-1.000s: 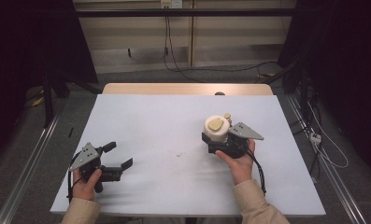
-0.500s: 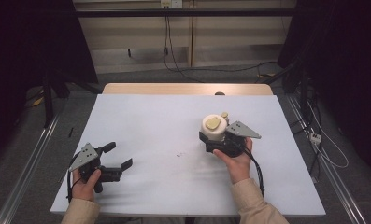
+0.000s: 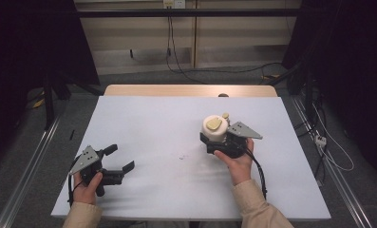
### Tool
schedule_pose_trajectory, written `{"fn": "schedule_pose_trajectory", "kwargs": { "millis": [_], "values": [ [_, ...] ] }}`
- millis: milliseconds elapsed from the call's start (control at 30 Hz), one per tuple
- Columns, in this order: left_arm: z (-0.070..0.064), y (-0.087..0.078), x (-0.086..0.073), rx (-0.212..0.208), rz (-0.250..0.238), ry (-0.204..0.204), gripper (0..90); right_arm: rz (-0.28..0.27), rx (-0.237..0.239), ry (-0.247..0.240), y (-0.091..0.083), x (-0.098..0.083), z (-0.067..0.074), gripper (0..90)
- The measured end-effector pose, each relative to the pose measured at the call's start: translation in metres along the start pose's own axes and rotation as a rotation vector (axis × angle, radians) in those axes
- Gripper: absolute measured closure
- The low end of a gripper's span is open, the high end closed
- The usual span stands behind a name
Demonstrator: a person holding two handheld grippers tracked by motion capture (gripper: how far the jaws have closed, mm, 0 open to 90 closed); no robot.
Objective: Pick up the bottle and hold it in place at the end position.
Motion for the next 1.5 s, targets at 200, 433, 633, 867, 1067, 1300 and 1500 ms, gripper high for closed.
{"fn": "schedule_pose_trajectory", "kwargs": {
  "millis": [200, 433, 633, 867, 1067, 1300, 1500],
  "values": [
    [-0.002, 0.001, -0.002, -0.003, 0.015, 0.010, 3.8, 0.009, 0.012, -0.015, 0.006, 0.002, 0.003, 6.8],
    [0.001, -0.010, -0.007, 0.011, 0.017, 0.007, 3.7, 0.004, 0.012, -0.018, 0.015, 0.007, 0.005, 6.8],
    [0.002, -0.007, -0.005, 0.006, 0.005, -0.008, 3.7, 0.011, 0.015, -0.017, 0.020, 0.007, 0.004, 6.7],
    [0.000, -0.001, -0.003, -0.004, -0.001, -0.007, 3.7, 0.017, 0.011, -0.030, 0.024, 0.006, 0.004, 6.8],
    [0.000, 0.001, -0.002, -0.007, -0.001, -0.005, 3.7, 0.021, 0.018, -0.024, 0.028, 0.007, 0.004, 6.7],
    [0.001, 0.001, -0.003, -0.003, 0.005, 0.005, 3.7, 0.020, 0.007, -0.009, 0.031, 0.007, 0.003, 6.8],
    [0.001, 0.003, -0.001, -0.004, -0.007, -0.009, 3.7, 0.025, 0.008, -0.011, 0.038, 0.006, 0.005, 6.8]
  ]
}}
Point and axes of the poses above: each handheld gripper's, and its own axes: y roughly forward along the jaws, x roughly out of its top, z roughly to its left, the point moved 4 cm from there along y, roughly forward along the jaws, and after that the axes turned 9 degrees about z, right-handed, at the moved point
